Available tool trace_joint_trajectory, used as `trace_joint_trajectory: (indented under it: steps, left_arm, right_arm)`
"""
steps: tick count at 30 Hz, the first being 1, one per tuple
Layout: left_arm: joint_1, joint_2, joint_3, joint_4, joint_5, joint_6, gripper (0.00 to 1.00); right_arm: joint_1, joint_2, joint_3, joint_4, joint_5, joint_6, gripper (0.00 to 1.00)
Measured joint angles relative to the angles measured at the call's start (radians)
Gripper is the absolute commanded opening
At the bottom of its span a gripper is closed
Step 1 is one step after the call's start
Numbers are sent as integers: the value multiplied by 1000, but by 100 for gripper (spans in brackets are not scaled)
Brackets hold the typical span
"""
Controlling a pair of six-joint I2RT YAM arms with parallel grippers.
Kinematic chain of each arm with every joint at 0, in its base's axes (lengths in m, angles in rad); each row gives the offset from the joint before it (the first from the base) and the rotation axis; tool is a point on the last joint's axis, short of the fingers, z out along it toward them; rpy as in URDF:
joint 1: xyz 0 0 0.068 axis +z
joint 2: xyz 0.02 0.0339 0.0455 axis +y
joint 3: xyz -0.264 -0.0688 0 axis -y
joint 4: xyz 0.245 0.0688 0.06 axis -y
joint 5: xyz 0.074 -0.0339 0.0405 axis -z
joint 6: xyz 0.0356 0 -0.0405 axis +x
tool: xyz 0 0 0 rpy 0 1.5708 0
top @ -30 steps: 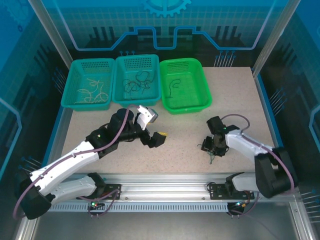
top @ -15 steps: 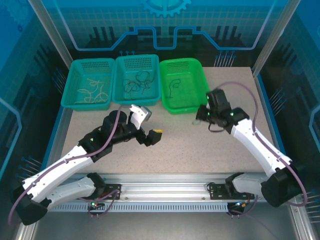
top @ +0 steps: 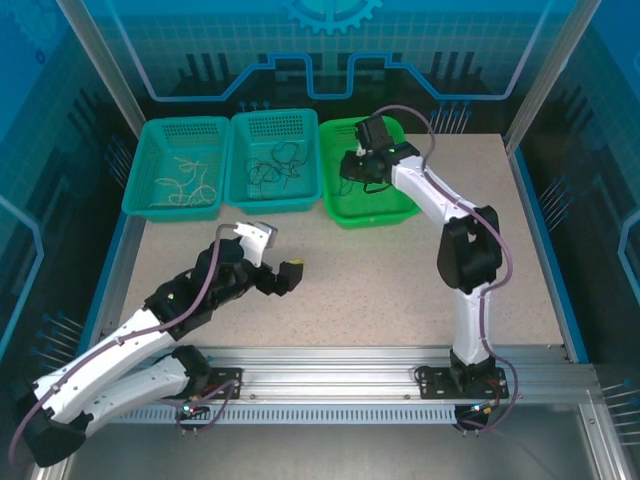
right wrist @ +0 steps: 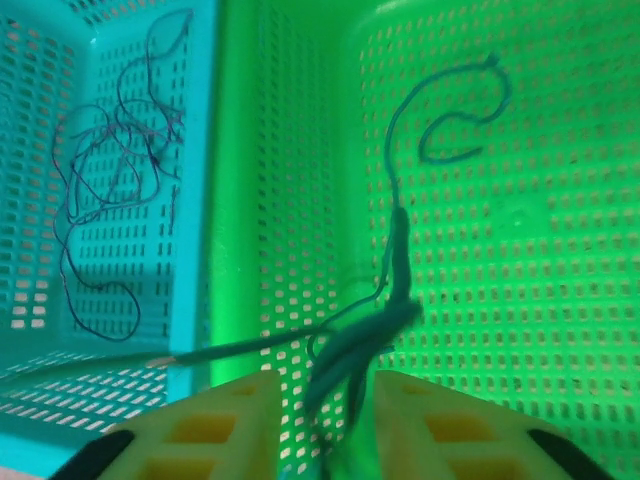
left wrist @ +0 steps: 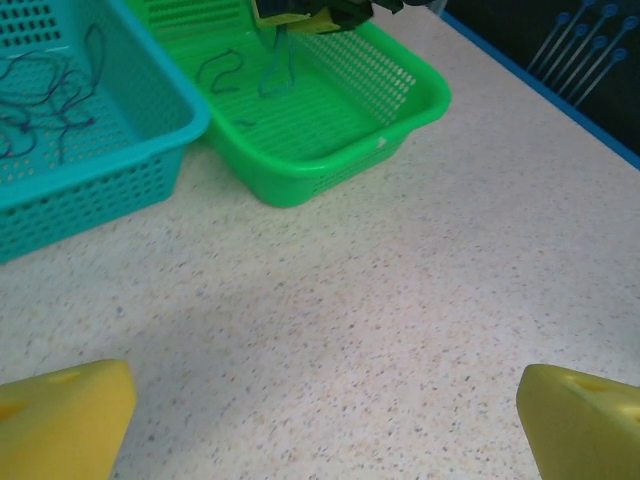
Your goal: Untangle the cables
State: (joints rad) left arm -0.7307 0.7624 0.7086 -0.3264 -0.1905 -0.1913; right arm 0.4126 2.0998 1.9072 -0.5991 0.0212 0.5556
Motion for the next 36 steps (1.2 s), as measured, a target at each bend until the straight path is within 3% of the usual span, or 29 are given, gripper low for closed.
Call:
trace_joint_trajectory:
  steps: [2,6,12,16,19,22,27,31,33,36]
  left_arm:
    - [0,-35,-34,-14,-29,-16,99]
    - [0,-77,-92,-32,-112,-24,99]
    - [29,-81,-180,-11,-325,-29,99]
    - [166,-69,-294,119,-398,-13,99]
    - [245,5,-330,224,-426,37,99]
    - [262,116,-331,374,-462,126,99]
    - [325,288,-331,598,-476,246,99]
    - [410,412,-346,793,-416,276,99]
    - [464,476,-357,888,-360,276,99]
    - [536,580,-362,1011,-269,277,99]
  right_arm:
    - [-7,-4,-7,-17,-31,-28,61]
    - [-34,-161,-185,43,-63,-65,64]
    - [-129,-726,-742,185,64,-137,64]
    - [-171,-1071,-1109,343,203,-212,72]
    - [-177,-1216,-1357,460,303,-278,79]
    - [-180,-1243,-1501,526,397,-330,82]
    - [-222,-1157,-1537,673,451,-377,83]
    - [-293,-964,-1556,921,430,-393,86]
    - [-325,-867,-1556,1013,379,-407,96]
    - [-352,-730,-1547,1157,288,-441,100]
